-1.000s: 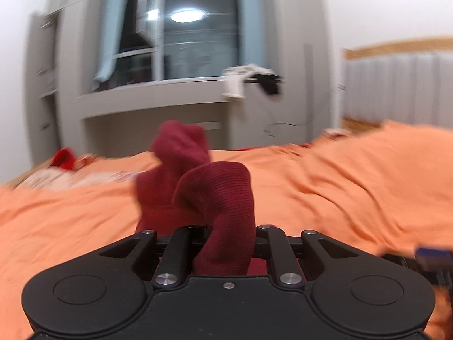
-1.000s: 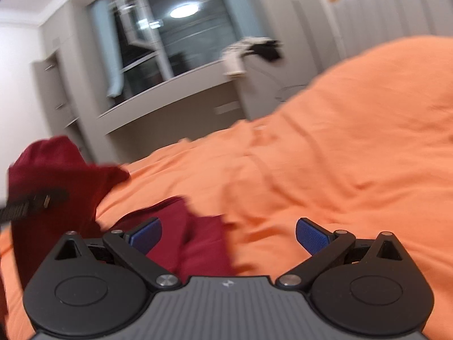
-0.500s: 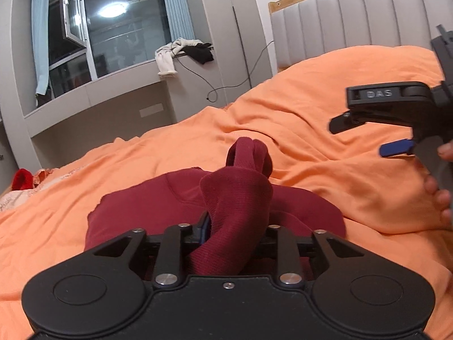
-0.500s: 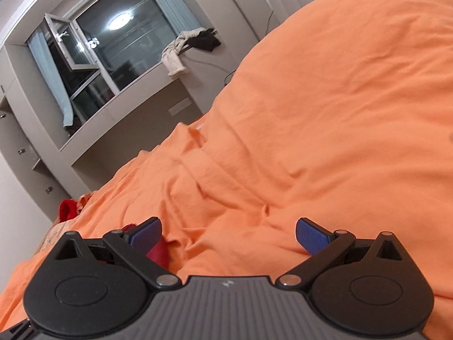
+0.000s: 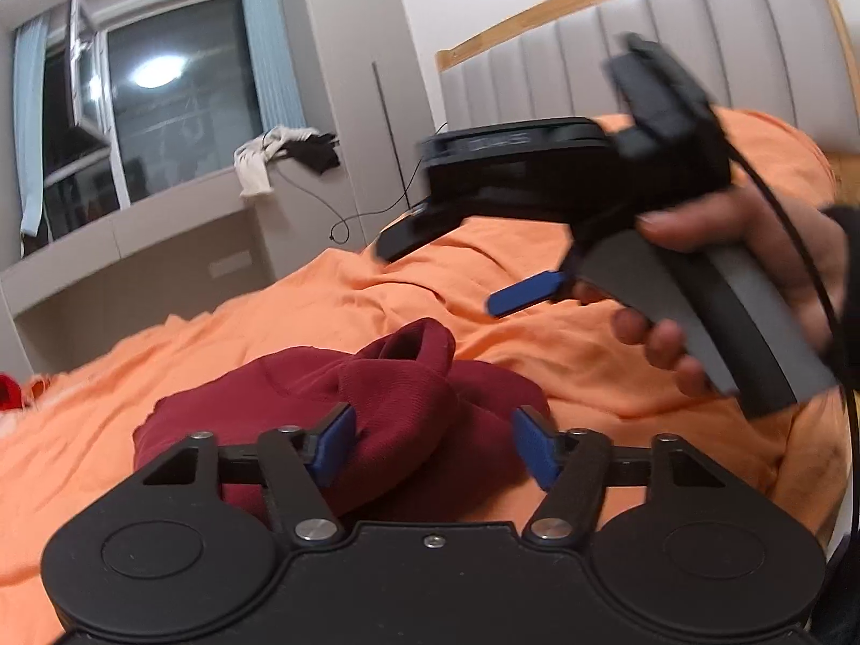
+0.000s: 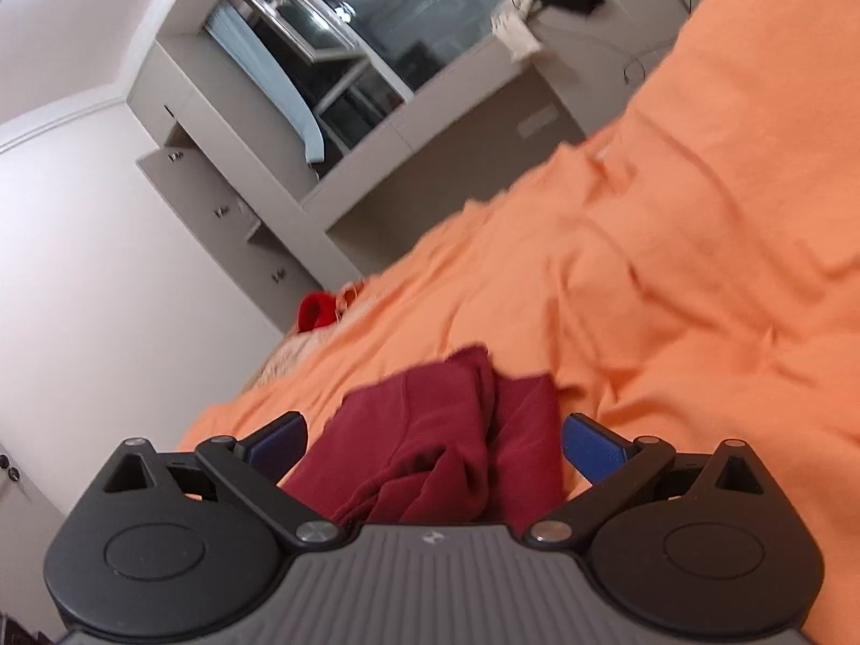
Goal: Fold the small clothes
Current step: 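Grasp the shirt end with the right gripper and fold it over the bundle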
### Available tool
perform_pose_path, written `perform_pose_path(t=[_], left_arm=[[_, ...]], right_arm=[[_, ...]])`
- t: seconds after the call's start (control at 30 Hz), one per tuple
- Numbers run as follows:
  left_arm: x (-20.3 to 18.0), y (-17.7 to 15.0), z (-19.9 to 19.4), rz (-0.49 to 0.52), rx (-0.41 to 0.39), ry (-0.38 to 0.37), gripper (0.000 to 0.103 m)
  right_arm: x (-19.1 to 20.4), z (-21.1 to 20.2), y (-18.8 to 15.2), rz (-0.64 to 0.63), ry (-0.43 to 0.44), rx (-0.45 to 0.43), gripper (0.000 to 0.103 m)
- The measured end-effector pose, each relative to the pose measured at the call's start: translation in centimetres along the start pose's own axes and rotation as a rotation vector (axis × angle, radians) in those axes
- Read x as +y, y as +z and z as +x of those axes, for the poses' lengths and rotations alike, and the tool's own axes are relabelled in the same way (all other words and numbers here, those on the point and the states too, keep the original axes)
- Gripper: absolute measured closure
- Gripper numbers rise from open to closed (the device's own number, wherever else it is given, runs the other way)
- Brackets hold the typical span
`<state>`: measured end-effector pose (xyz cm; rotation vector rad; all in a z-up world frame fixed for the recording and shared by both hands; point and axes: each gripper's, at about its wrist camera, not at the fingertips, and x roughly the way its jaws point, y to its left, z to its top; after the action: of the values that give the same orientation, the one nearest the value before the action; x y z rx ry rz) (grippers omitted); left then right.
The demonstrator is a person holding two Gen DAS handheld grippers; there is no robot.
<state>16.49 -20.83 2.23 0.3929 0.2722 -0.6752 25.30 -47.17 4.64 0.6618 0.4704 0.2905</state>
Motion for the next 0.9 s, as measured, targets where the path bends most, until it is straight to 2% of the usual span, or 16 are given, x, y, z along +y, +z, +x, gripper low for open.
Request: perform_pose_path(t=[0.07, 0.17, 0.23, 0.3, 0.33, 0.53, 0.6, 0.67, 0.73, 0.77, 0.8, 0.9], left_arm=[[0.0, -0.2, 0.3, 0.023, 0.012, 0.012, 0.056], [0.7, -0.5, 0.3, 0.008, 0.025, 0.017, 0.072], [1.1, -0.7, 0.3, 0.000, 0.027, 0.007, 0.076], [1.1, -0.9, 0.3, 0.002, 0.022, 0.004, 0.079], [1.2, -0.9, 0.2, -0.001, 0.020, 0.002, 0.081], [1.4, -1.1, 0.1, -0.021, 0.020, -0.004, 0.083], [1.5, -1.2, 0.0, -0.023, 0.020, -0.003, 0.083], [1.6, -1.2, -0.1, -0.028, 0.014, -0.006, 0.083], [1.7, -1.4, -0.1, -0.025, 0.011, -0.009, 0.083], [1.7, -1.5, -0.1, -0.024, 0.009, -0.010, 0.084], [1.8, -1.5, -0.1, -0.025, 0.006, -0.011, 0.085], [2.1, -1.6, -0.1, -0.044, -0.003, -0.014, 0.087]], right_arm=[[-0.9, 0.8, -0.1, 0.085, 0.001, 0.016, 0.000], [-2.7, 1.5, 0.3, 0.225, 0.012, 0.012, 0.000], [-3.4, 1.9, 0.5, 0.279, 0.013, -0.007, 0.001], [-3.5, 2.5, 0.7, 0.292, 0.019, -0.013, 0.010], [-3.3, 2.8, 0.9, 0.291, 0.014, -0.009, 0.012], [-2.8, 6.1, 0.5, 0.307, -0.073, 0.018, 0.026], [-2.9, 6.9, 0.4, 0.298, -0.081, 0.030, 0.047], [-2.6, 7.4, 0.2, 0.268, -0.101, 0.054, 0.053], [-2.6, 7.9, -0.2, 0.252, -0.119, 0.084, 0.054], [-2.7, 7.9, -0.4, 0.257, -0.111, 0.080, 0.060], [-2.7, 7.7, -0.5, 0.261, -0.101, 0.076, 0.071], [-2.6, 7.0, -0.4, 0.255, -0.091, 0.059, 0.096]])
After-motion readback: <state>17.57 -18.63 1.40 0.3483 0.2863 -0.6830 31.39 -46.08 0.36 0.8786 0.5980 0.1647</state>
